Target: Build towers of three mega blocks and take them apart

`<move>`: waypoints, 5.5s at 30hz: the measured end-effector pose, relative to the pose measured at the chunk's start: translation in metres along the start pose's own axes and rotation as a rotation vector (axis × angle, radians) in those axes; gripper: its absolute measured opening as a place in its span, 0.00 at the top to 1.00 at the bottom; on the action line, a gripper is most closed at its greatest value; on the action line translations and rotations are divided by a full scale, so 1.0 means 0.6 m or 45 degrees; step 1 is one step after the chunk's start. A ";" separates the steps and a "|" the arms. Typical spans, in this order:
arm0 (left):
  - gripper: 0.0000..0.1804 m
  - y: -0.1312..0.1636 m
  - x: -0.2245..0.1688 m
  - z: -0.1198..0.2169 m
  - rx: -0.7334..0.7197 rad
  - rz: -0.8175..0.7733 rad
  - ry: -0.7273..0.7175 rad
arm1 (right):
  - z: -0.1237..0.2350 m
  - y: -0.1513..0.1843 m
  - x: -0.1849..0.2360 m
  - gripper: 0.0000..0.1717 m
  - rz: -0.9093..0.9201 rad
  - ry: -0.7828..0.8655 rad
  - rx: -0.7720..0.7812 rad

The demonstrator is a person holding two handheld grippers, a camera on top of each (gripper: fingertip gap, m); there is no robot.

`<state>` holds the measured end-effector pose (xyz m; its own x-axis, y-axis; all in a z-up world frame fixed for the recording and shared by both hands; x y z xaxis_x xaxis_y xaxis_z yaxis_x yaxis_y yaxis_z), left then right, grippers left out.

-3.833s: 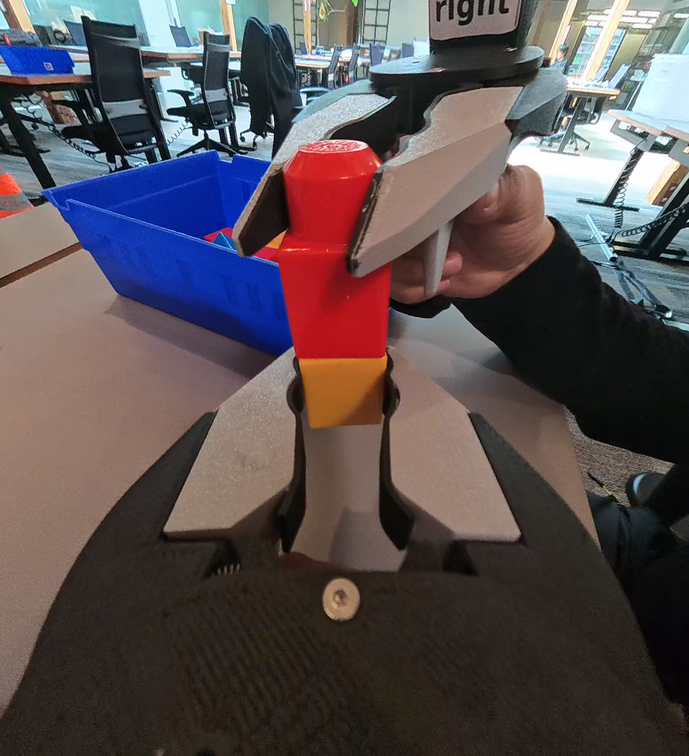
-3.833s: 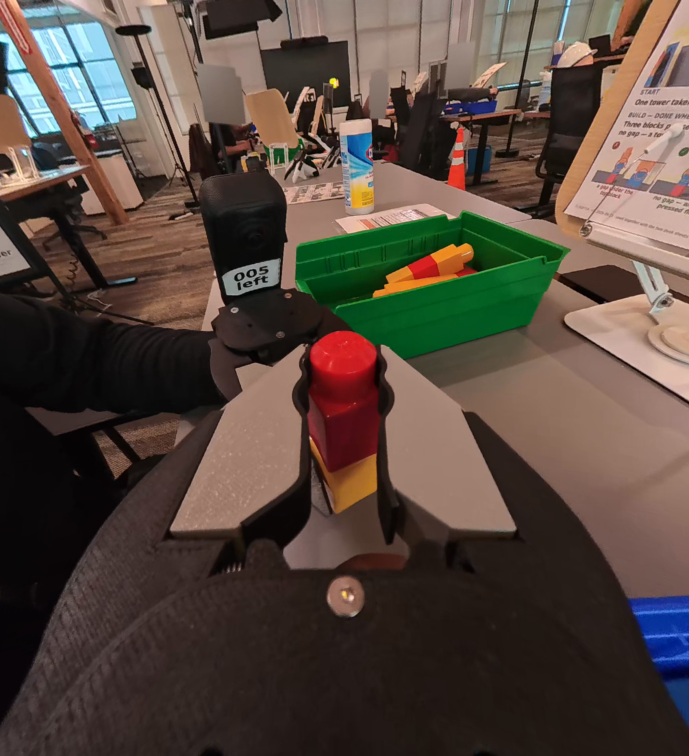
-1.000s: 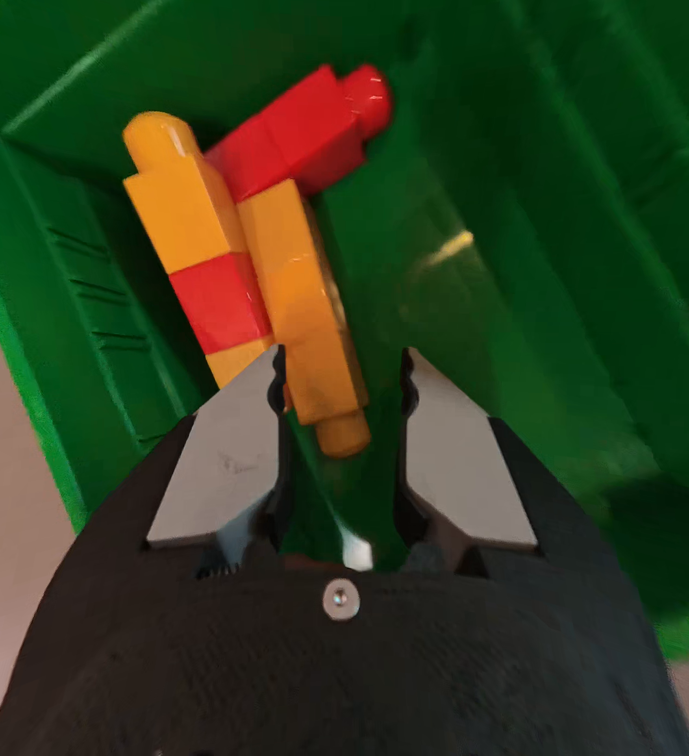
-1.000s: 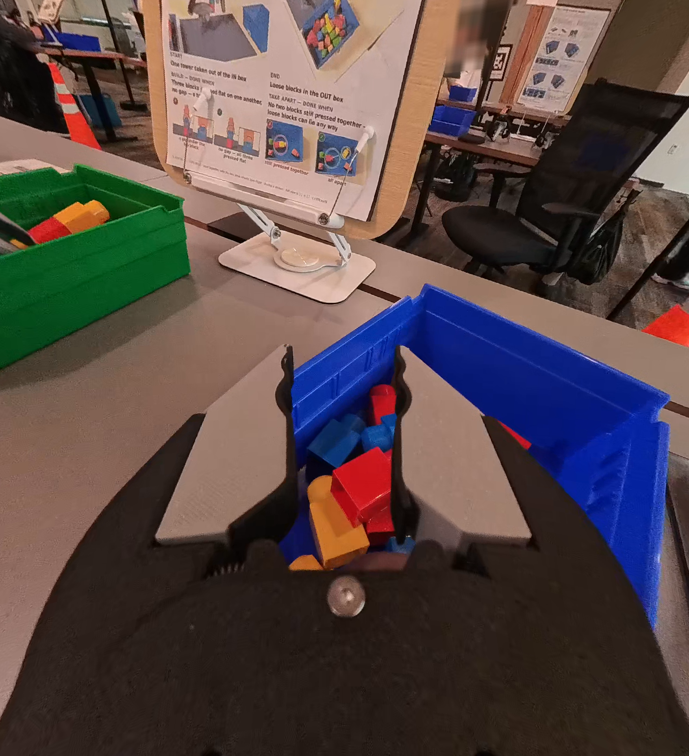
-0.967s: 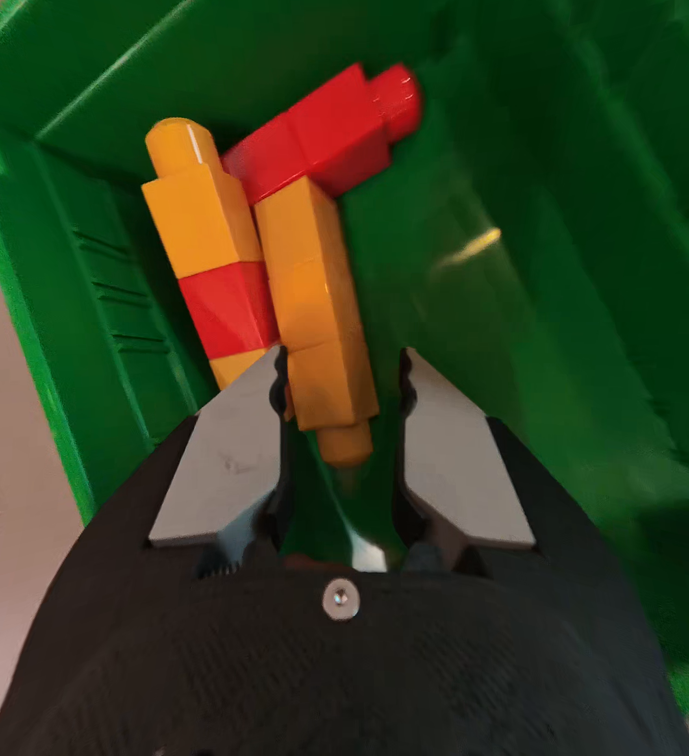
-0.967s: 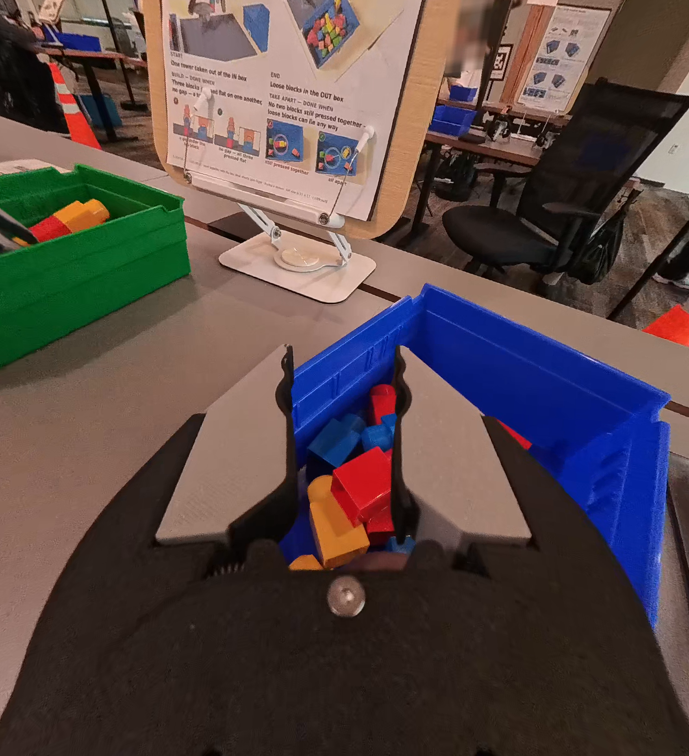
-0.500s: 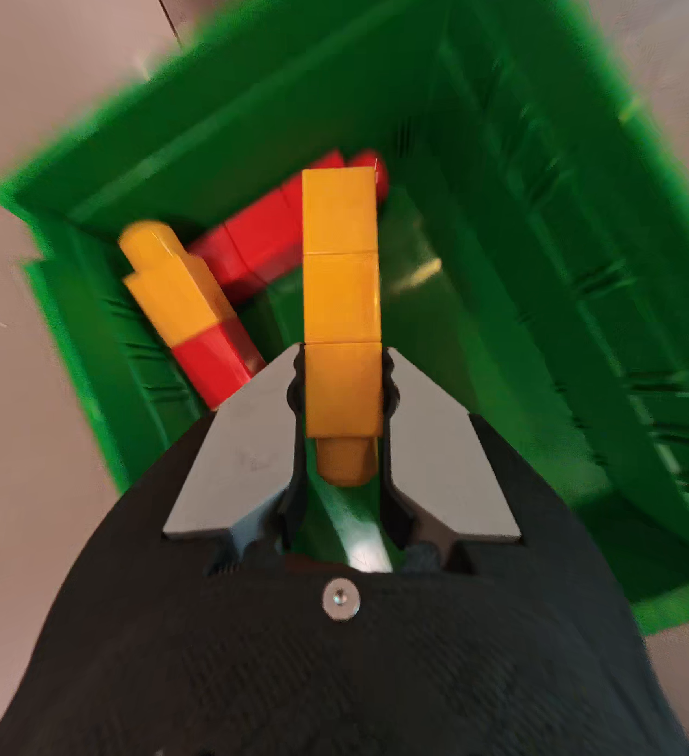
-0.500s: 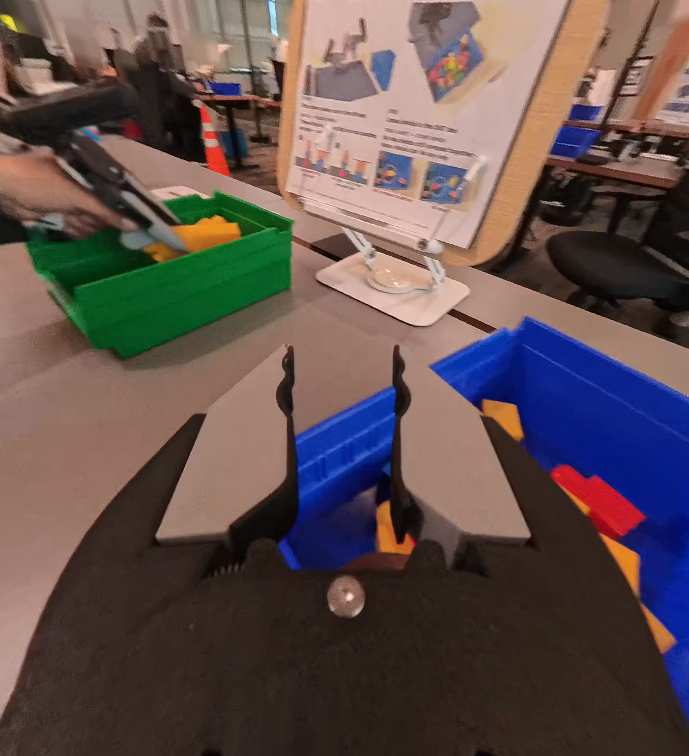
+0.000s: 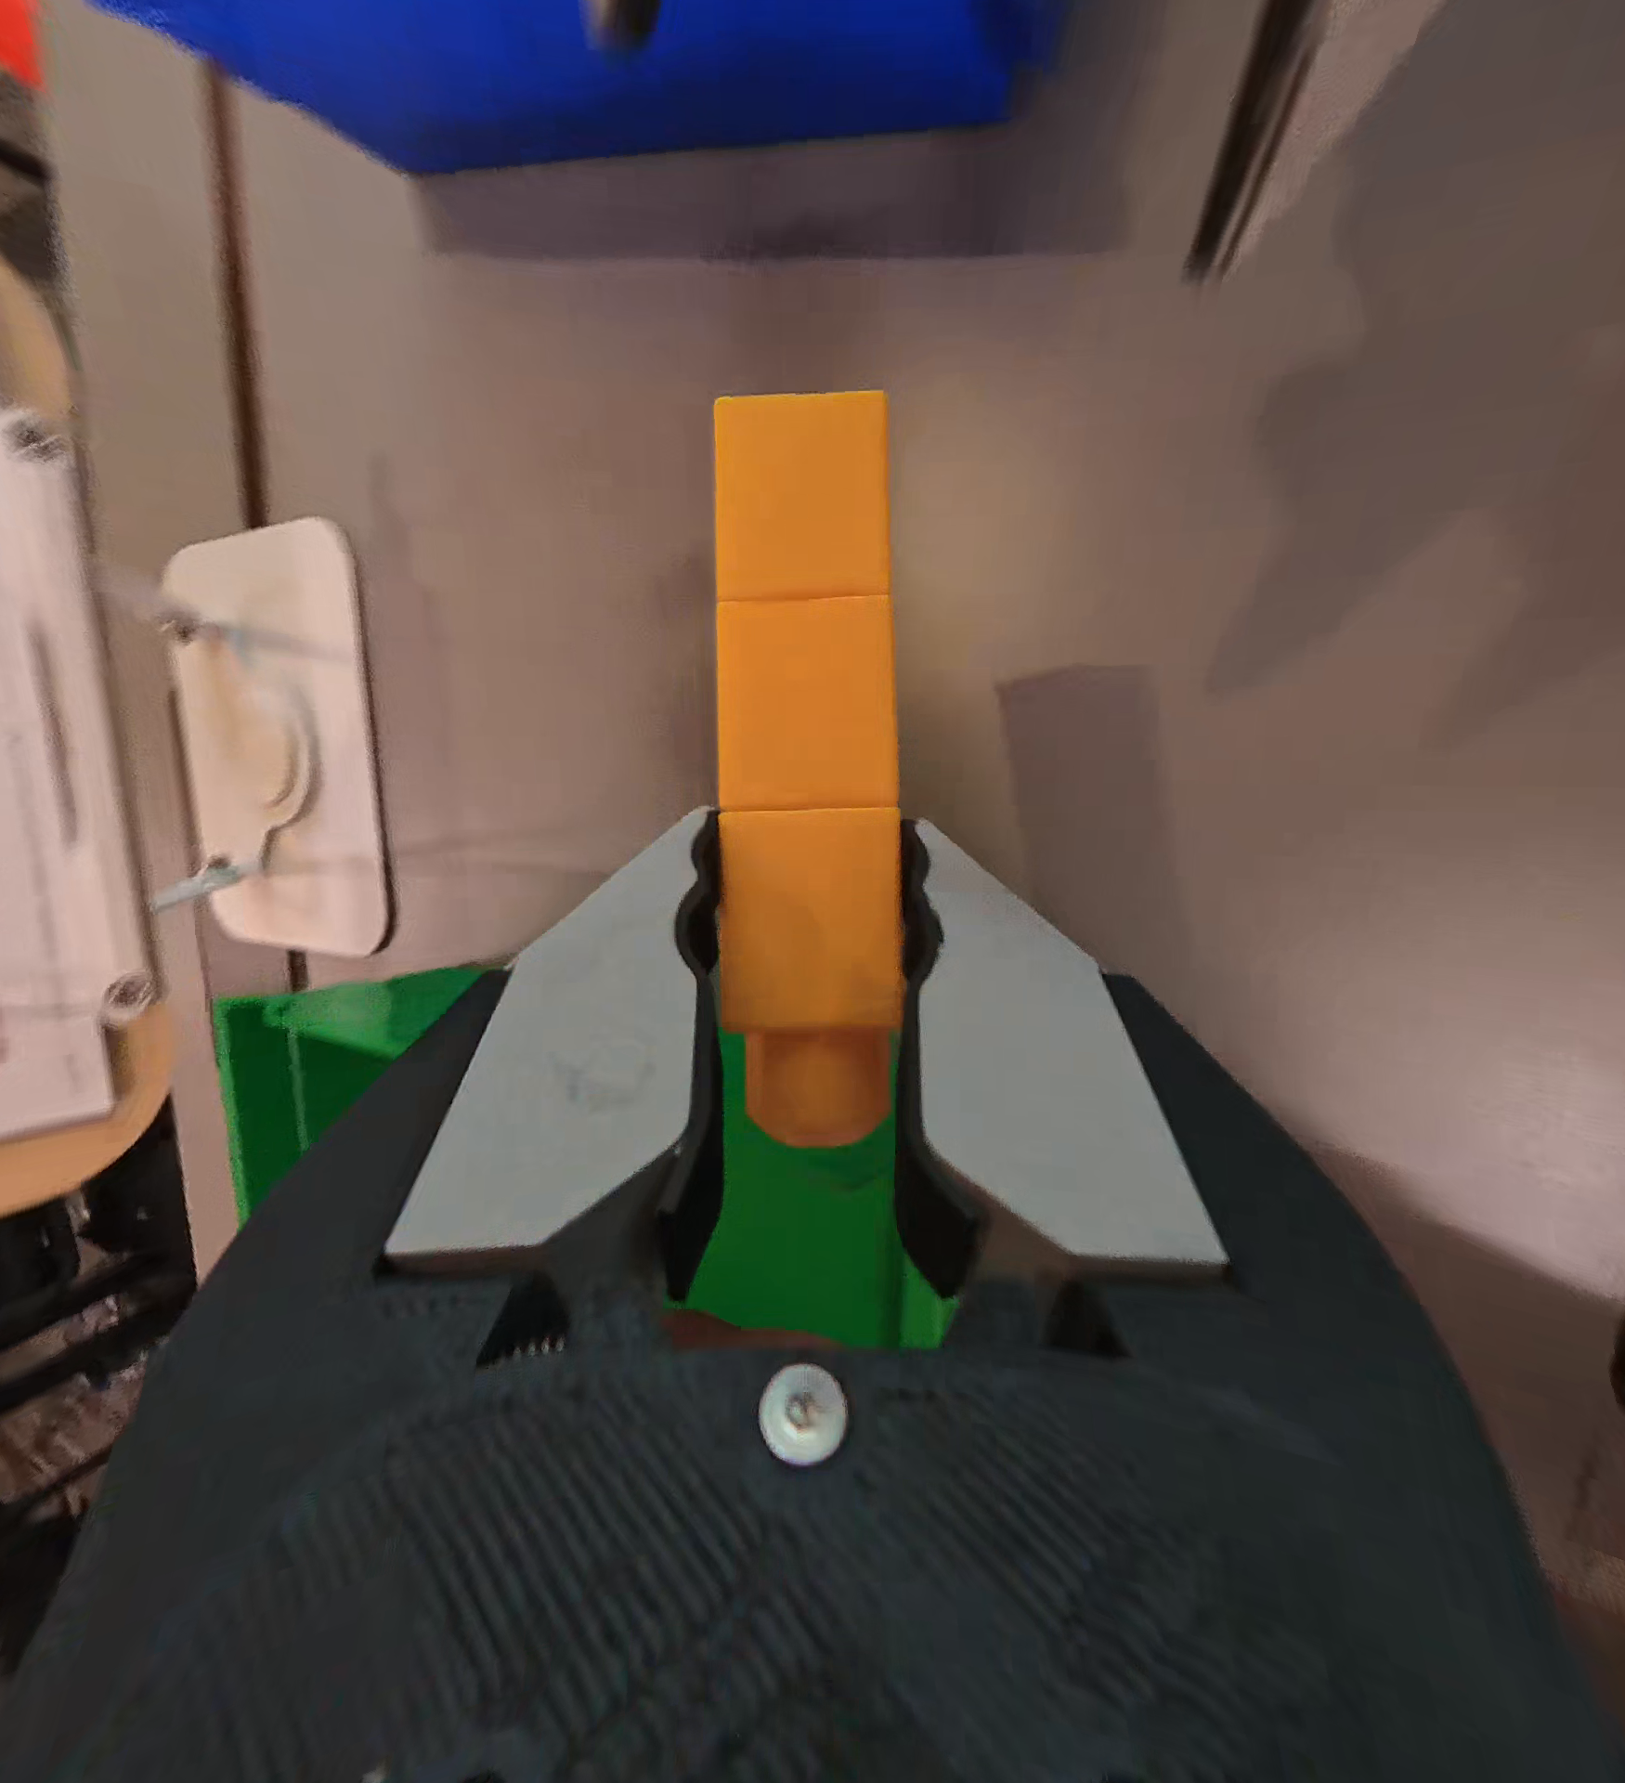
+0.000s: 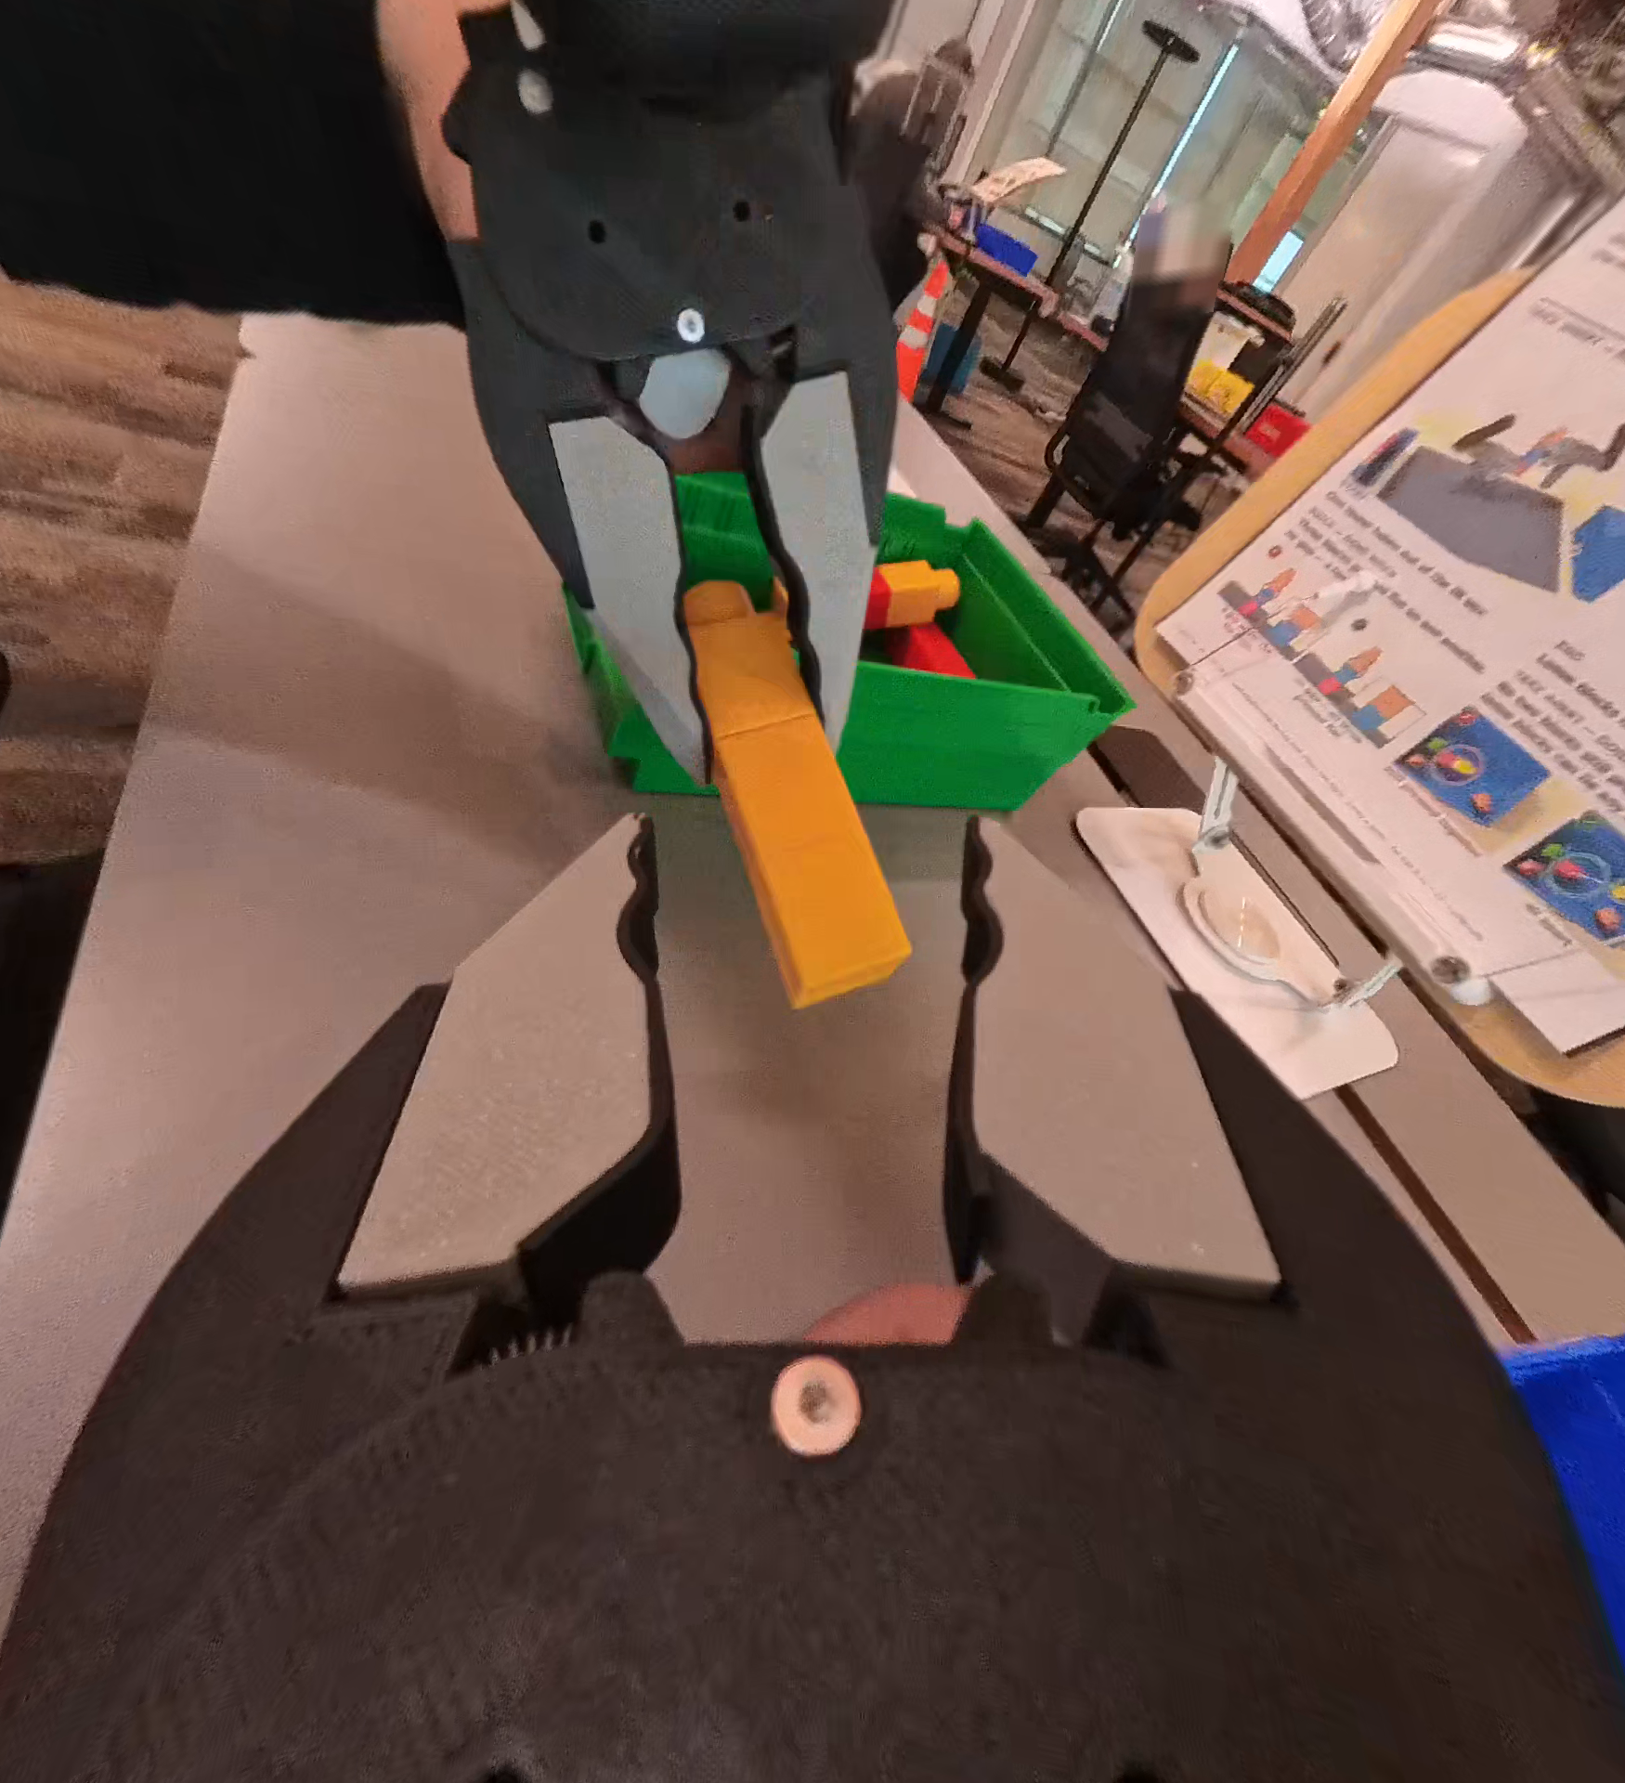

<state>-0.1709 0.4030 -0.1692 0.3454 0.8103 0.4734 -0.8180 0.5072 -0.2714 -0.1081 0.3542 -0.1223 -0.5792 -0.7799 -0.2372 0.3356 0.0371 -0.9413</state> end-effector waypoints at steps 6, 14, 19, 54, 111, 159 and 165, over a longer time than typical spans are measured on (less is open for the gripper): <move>0.81 -0.065 -0.034 -0.007 -0.093 -0.099 0.077 | -0.064 0.109 0.030 0.69 0.096 -0.053 0.442; 0.77 -0.138 0.041 0.080 -0.662 0.131 -0.274 | -0.031 0.068 -0.005 0.81 -0.263 -0.143 0.193; 0.83 -0.121 0.075 0.137 -1.140 0.547 -0.294 | 0.011 0.029 -0.019 0.81 -0.426 -0.256 -0.039; 0.81 -0.176 -0.015 0.013 -1.359 0.610 0.232 | 0.036 0.051 0.001 0.77 -0.547 -0.478 0.028; 0.80 -0.204 -0.037 -0.100 -1.105 0.672 0.167 | 0.028 0.017 -0.031 0.61 -0.782 -0.448 -0.092; 0.81 -0.185 -0.006 -0.090 -1.209 0.859 0.133 | 0.218 0.157 -0.298 0.83 -0.683 0.955 0.109; 0.76 -0.180 -0.006 -0.092 -1.144 0.839 0.069 | 0.203 0.193 -0.290 0.72 -0.774 0.881 0.205</move>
<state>-0.0583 0.3616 -0.1875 0.0042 0.9998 -0.0175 -0.2266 -0.0161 -0.9739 0.1220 0.4179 -0.1608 -0.9852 -0.0895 0.1460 -0.1013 -0.3824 -0.9184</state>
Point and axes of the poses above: each gripper's, where its closed fingertips meet, z back along the fingers, y out of its underside, x = y × z across the jaws, the point moved 1 cm from there along z, back along the fingers, and after that the axes turned 9 degrees about -z, right-handed, at the moved point
